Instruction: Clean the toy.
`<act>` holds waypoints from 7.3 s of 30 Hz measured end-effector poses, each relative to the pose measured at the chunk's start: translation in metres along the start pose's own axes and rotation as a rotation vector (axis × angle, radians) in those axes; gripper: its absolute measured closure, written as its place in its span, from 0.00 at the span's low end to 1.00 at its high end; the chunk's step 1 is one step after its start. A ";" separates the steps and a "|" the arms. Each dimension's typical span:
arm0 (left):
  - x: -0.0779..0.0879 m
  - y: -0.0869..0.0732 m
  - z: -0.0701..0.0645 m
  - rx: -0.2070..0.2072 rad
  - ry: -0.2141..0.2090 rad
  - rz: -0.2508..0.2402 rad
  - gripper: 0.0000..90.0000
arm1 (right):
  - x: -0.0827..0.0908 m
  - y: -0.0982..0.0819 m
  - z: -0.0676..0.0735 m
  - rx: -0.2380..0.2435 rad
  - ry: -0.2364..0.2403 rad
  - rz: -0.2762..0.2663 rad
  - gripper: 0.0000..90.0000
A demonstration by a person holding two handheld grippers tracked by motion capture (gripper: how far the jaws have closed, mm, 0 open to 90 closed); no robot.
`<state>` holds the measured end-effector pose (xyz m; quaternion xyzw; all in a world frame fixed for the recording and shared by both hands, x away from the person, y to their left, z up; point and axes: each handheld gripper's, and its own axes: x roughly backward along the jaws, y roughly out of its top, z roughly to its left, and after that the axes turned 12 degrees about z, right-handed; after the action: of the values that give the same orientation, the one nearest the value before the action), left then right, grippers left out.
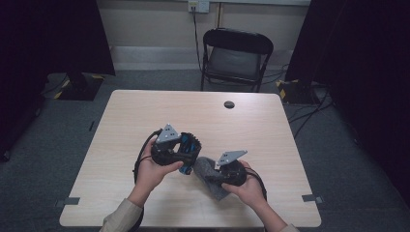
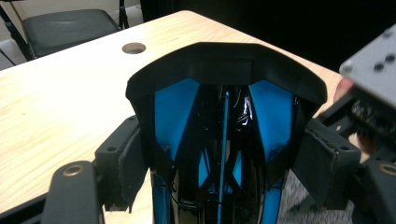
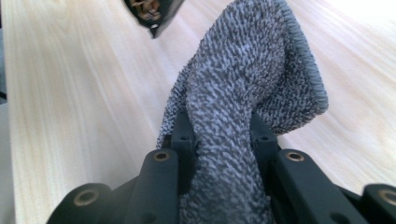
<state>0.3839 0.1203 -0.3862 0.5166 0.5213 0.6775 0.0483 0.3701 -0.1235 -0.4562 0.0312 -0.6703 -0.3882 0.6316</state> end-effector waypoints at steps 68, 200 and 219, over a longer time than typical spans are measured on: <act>-0.080 -0.035 0.021 0.063 0.059 0.215 0.28 | 0.005 -0.033 -0.022 -0.108 -0.040 -0.023 0.77; -0.062 -0.085 0.025 -0.002 0.052 0.288 0.27 | 0.002 -0.041 -0.022 -0.139 -0.038 -0.007 0.76; -0.089 -0.064 0.008 -0.058 0.011 0.288 0.27 | 0.026 -0.054 -0.038 -0.177 -0.056 -0.048 0.78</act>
<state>0.4006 0.1004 -0.4926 0.5807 0.4222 0.6951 -0.0371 0.3736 -0.1932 -0.4689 -0.0197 -0.6500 -0.4616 0.6034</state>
